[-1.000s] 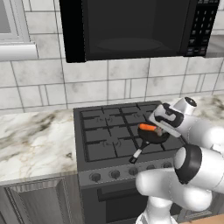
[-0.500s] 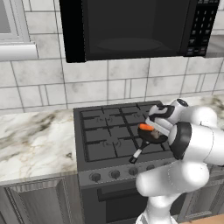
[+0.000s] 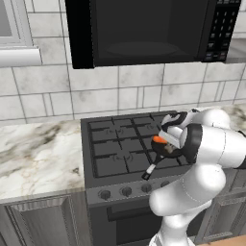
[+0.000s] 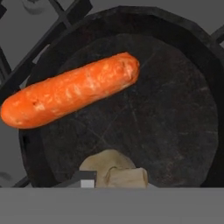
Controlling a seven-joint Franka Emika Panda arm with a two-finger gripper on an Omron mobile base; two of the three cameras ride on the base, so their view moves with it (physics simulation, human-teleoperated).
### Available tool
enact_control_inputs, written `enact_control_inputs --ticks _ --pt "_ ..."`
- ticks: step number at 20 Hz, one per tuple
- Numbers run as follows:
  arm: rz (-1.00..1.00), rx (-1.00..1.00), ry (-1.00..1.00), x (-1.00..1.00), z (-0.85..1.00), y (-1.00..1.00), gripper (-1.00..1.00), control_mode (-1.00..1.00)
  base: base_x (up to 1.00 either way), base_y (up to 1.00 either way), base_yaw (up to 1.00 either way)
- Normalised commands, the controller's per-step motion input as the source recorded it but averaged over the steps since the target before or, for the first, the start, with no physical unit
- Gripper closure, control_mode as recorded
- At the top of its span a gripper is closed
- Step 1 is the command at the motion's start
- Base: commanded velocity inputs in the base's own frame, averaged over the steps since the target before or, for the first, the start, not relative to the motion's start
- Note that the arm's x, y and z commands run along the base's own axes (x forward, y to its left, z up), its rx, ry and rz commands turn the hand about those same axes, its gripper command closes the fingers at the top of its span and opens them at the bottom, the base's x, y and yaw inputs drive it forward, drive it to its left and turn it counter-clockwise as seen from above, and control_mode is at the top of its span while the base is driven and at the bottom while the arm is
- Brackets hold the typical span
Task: Put the carrot and garlic in the pan. Then turn on the front right burner and set the heat to medium.
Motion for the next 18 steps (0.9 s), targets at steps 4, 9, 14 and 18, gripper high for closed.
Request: enact_control_inputs --ticks 4,9,14,18 --pt "0.00 0.00 0.00 0.00 -0.19 0.00 -1.00 -1.00 0.00 0.00 0.00" --pt "0.00 0.00 0.00 -0.02 -0.06 0.00 -1.00 -1.00 0.00 0.00 0.00" --pt "0.01 0.00 -0.08 -0.12 0.03 0.00 -1.00 -1.00 0.00 0.00 0.00" --pt "0.01 0.00 -0.12 -0.13 0.24 0.00 -1.00 -1.00 0.00 0.00 0.00"
